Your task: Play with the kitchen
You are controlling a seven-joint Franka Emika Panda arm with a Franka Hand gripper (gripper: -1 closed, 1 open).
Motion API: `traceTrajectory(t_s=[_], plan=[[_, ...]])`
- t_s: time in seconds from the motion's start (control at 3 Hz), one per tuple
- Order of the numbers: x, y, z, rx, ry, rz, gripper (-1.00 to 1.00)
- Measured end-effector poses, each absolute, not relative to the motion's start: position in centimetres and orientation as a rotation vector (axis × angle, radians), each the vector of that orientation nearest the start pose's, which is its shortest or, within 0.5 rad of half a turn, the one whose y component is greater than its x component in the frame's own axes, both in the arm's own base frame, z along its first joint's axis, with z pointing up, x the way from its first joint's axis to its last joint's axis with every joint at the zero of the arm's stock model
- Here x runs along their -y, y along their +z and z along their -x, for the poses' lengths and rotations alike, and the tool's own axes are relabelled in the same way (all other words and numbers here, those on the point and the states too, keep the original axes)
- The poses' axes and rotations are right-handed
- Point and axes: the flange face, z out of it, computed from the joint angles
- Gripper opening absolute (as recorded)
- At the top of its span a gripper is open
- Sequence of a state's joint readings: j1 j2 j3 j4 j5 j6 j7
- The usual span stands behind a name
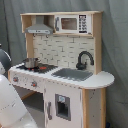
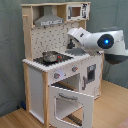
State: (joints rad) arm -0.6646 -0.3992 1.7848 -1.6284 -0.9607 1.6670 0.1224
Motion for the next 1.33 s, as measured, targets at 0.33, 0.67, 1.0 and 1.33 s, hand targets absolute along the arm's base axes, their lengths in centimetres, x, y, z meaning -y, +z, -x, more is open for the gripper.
traceTrajectory(t_s=[0.33, 0.67, 1.0, 1.33], plan=[[-55.0, 63.4, -23.7, -0.997, 0.870, -1.663, 1.00], [-54.9, 64.9, -25.1, -0.995, 0.896, -1.751, 1.00], [-54.6, 65.7, -27.3, -1.003, 0.913, -1.846, 1.00], [-54.3, 65.8, -29.3, -1.022, 0.913, -1.942, 1.00]])
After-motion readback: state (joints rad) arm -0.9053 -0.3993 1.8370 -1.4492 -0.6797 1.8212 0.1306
